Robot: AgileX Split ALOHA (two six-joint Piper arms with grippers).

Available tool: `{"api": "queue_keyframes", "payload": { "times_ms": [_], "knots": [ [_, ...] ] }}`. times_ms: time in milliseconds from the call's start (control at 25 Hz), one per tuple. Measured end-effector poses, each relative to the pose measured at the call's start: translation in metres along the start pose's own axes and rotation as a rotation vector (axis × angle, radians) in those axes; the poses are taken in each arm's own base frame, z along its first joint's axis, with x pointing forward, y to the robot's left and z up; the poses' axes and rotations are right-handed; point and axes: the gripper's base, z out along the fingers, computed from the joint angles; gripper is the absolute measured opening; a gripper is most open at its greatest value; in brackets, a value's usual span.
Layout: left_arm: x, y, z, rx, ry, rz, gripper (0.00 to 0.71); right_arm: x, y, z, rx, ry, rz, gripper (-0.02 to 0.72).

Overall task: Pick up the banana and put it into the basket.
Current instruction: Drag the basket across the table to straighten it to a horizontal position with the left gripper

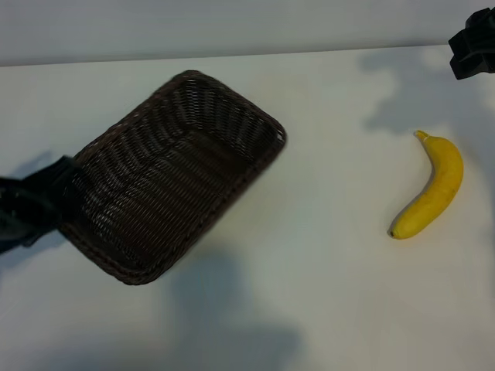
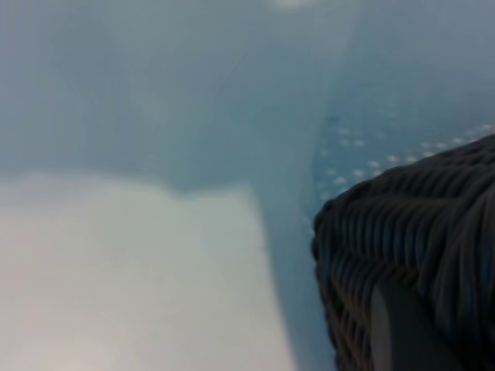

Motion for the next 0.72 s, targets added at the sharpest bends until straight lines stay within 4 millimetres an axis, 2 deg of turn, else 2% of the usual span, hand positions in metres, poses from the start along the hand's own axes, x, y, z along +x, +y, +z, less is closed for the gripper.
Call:
{"api": "queue_keyframes", "payload": {
  "times_ms": [240,400,720],
  "knots": [
    [-0.014,-0.022,-0.011,0.1,0.034,0.098,0.192,0.0,0.0,0.0,-0.002,0.0,0.0,0.547],
    [-0.029,-0.021,-0.019,0.133,0.064,0.164,0.192,0.0,0.0,0.0,-0.002,0.0,0.0,0.547],
    [-0.08,-0.02,-0.048,0.235,0.074,0.261,0.192,0.0,0.0,0.0,-0.002,0.0,0.0,0.547]
  ]
}}
